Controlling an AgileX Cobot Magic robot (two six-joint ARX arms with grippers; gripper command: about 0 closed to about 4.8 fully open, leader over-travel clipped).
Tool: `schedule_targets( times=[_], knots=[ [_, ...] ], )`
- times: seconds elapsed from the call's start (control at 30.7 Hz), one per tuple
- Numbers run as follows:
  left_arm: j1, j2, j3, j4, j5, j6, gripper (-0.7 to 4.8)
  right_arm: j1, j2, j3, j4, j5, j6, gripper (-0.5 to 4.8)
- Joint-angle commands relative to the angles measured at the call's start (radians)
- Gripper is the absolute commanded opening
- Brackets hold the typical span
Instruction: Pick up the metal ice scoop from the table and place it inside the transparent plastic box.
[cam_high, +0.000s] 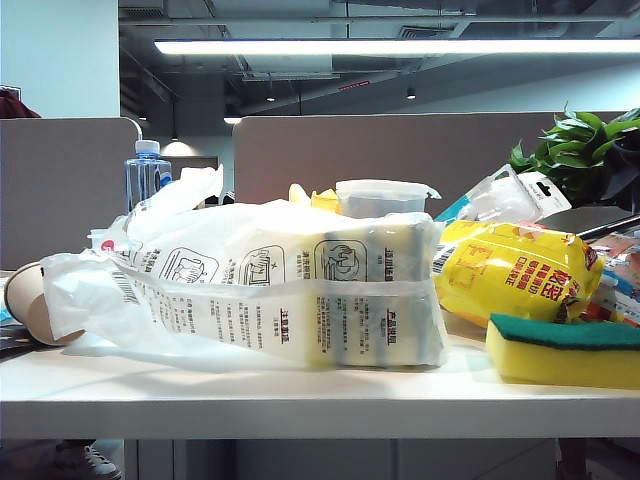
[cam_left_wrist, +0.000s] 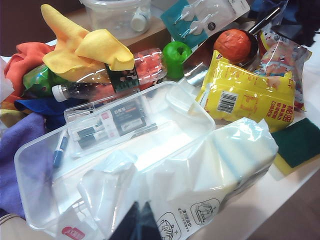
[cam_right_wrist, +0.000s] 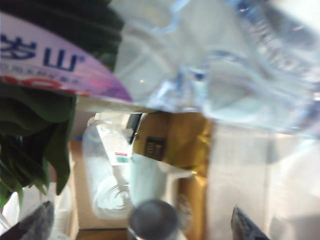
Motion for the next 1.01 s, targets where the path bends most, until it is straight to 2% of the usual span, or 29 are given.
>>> schedule_targets(
  times=[0.03, 0.39, 0.52, 0.62, 0.65, 0.78, 1.01],
  knots=[
    [0.000, -0.002, 0.004, 0.013, 0.002, 0.004, -0.05, 0.003, 0.010, 0.036, 0.016, -0.028, 0.001, 4.79],
    [0.000, -0.002, 0.004, 0.013, 0.002, 0.004, -0.05, 0.003, 0.010, 0.037, -0.015, -0.014, 0.000, 4.73],
    [0.000, -0.002, 0.004, 0.013, 0.002, 0.004, -0.05, 0.003, 0.011, 0.037, -0.020, -0.007, 0.000, 3.77],
    [0.000, -0.002, 0.004, 0.013, 0.002, 0.004, -0.05, 0.003, 0.011, 0.037, -0.020, -0.007, 0.000, 2.54],
    [0.000, -0.002, 0.004, 0.013, 0.002, 0.004, -0.05, 0.003, 0.012, 0.037, -0.018, -0.007, 0.000, 2.32],
    [0.000, -0.002, 0.004, 0.013, 0.002, 0.004, -0.05, 0.003, 0.012, 0.037, -0.012, -0.005, -0.003, 1.92],
    [0.000, -0.002, 0.004, 0.013, 0.002, 0.004, -0.05, 0.003, 0.012, 0.037, -0.009, -0.008, -0.003, 0.78]
  ],
)
